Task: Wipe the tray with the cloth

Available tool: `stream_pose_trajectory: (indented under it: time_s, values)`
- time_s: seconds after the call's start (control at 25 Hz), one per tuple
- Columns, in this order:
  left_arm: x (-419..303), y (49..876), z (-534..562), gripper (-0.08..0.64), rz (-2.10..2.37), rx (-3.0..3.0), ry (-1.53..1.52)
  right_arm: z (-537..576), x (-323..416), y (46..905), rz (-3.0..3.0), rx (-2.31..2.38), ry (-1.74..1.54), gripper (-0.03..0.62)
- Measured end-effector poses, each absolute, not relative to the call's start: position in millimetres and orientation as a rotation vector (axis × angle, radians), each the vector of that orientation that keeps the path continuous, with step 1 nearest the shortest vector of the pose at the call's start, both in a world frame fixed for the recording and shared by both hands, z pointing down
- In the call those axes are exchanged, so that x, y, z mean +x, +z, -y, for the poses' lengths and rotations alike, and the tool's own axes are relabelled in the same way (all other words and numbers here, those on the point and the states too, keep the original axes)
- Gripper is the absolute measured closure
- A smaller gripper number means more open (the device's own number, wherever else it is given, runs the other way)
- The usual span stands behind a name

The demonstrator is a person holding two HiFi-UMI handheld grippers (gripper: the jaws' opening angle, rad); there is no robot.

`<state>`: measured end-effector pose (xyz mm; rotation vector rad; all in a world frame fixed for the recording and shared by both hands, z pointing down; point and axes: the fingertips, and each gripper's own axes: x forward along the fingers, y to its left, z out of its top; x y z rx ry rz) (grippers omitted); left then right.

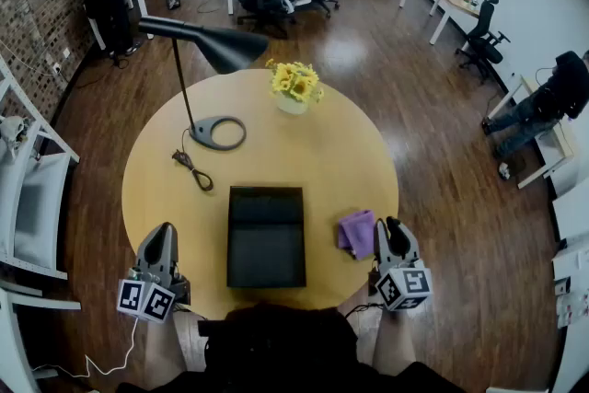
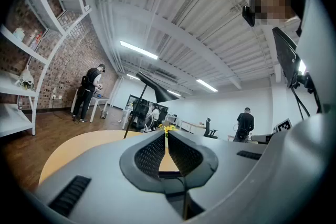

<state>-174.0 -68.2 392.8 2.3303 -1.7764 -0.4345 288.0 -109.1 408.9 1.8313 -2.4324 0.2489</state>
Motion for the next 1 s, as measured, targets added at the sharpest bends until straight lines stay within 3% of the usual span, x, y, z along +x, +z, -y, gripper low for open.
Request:
stream_pose_trajectory:
  time_s: [0.12,0.16,0.24,0.52,0.84,1.0]
  values:
    - [-182,394,66,0.546,1.826,2.305,-0.421,118,285,429,2.400,1.744,0.288,0.472]
    - [-183,396,66,0.526,1.829,2.295,-0.413,120,286,442,2.361,1.696,0.306,0.404]
    - [-179,403,68,0.410,1.807,2.278,-0.380,123,292,473,2.247,1.595,0.328,0.327]
    - [-144,423,90,0.391,1.691,2.274,-0.323,136,313,584,1.952,1.304,0.439,0.313]
    - [-115,443,93,0.391,1.588,2.261,-0.241,164,309,650,1.761,1.169,0.600,0.302]
    - [-121,452,85,0.391,1.604,2.228,-0.215,155,319,678,1.690,1.145,0.759,0.337]
